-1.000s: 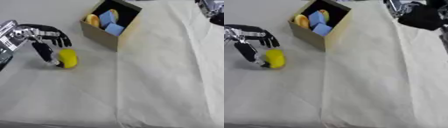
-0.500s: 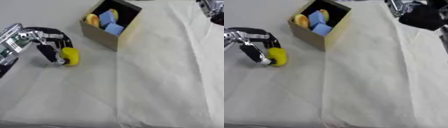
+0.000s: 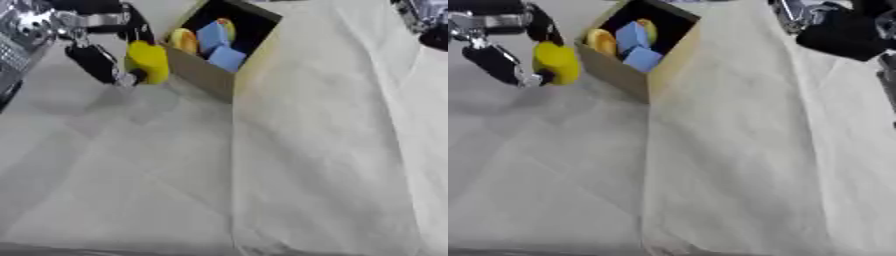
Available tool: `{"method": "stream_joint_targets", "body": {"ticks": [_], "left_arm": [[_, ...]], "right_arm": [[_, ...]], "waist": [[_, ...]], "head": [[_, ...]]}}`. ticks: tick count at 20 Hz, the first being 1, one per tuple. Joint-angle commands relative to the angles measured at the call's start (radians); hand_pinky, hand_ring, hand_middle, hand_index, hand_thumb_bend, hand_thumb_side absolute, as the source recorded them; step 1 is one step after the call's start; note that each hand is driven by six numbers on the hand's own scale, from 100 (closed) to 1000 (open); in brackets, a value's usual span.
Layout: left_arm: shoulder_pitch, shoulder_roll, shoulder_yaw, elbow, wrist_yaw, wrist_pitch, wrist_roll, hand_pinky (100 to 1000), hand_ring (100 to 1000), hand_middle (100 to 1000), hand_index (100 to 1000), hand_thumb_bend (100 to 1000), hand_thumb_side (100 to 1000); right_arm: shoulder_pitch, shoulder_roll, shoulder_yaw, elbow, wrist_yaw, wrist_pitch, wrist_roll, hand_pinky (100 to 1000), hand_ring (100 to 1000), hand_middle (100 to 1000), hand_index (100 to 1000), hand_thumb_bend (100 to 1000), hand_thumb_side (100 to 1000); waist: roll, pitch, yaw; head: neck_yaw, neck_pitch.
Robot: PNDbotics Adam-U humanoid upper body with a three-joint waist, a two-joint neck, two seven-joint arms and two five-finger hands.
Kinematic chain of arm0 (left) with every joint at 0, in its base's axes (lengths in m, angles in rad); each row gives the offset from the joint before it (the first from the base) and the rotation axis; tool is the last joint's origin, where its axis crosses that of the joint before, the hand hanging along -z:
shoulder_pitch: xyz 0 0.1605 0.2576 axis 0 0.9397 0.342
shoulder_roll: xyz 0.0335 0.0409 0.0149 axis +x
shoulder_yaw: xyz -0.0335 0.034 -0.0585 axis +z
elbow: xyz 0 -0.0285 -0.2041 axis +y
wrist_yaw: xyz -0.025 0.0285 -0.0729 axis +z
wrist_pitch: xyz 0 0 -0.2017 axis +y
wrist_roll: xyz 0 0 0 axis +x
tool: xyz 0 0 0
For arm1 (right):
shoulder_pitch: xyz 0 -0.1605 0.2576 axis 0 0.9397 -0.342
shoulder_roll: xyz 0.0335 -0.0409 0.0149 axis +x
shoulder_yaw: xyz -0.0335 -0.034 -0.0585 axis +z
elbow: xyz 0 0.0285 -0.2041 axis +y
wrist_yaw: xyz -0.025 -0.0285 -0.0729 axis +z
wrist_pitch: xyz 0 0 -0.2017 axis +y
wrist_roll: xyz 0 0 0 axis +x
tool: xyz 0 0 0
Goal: Pick up objects on the table and place them in the box.
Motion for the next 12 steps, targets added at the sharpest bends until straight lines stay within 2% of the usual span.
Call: {"method": "stream_joint_targets", "body": {"ticks": [1,2,3,4,6,12], "left_arm": [[-0.084,-0.097,0.057,0.073,-0.087,-0.011,0.042,770,701,651,735,274,140],[-0.108,-0.135,0.07,0.122,-0.115,-0.022,0.057,770,701,651,735,274,140],[-0.129,-0.173,0.085,0.173,-0.139,-0.035,0.074,768,699,651,735,240,192],[-0.148,-0.213,0.103,0.228,-0.163,-0.048,0.094,767,698,652,736,270,161],[-0.175,-0.275,0.137,0.331,-0.213,-0.075,0.134,768,700,655,739,276,166],[-0.204,-0.385,0.225,0.569,-0.387,-0.125,0.242,777,717,679,753,347,205]], "right_arm": [[-0.013,-0.013,-0.008,-0.015,-0.009,-0.004,0.003,920,801,643,747,100,502],[-0.015,-0.012,-0.007,-0.015,-0.01,-0.005,0.005,920,801,643,747,100,502],[-0.016,-0.011,-0.005,-0.015,-0.011,-0.005,0.007,921,801,643,747,100,503],[-0.02,-0.009,-0.004,-0.015,-0.013,-0.006,0.009,921,801,643,747,100,503],[-0.026,-0.005,-0.002,-0.015,-0.016,-0.007,0.013,921,801,644,747,100,504],[-0.04,0.006,0.002,-0.015,-0.024,-0.009,0.024,922,800,643,746,100,508]], "waist": [[0.002,-0.026,-0.007],[0.003,-0.026,-0.011],[0.004,-0.026,-0.016],[0.005,-0.024,-0.022],[0.008,-0.02,-0.031],[0.012,-0.011,-0.05]], "head": [[0.006,-0.004],[0.009,-0.005],[0.013,-0.005],[0.017,-0.007],[0.024,-0.01],[0.037,-0.021]]}}
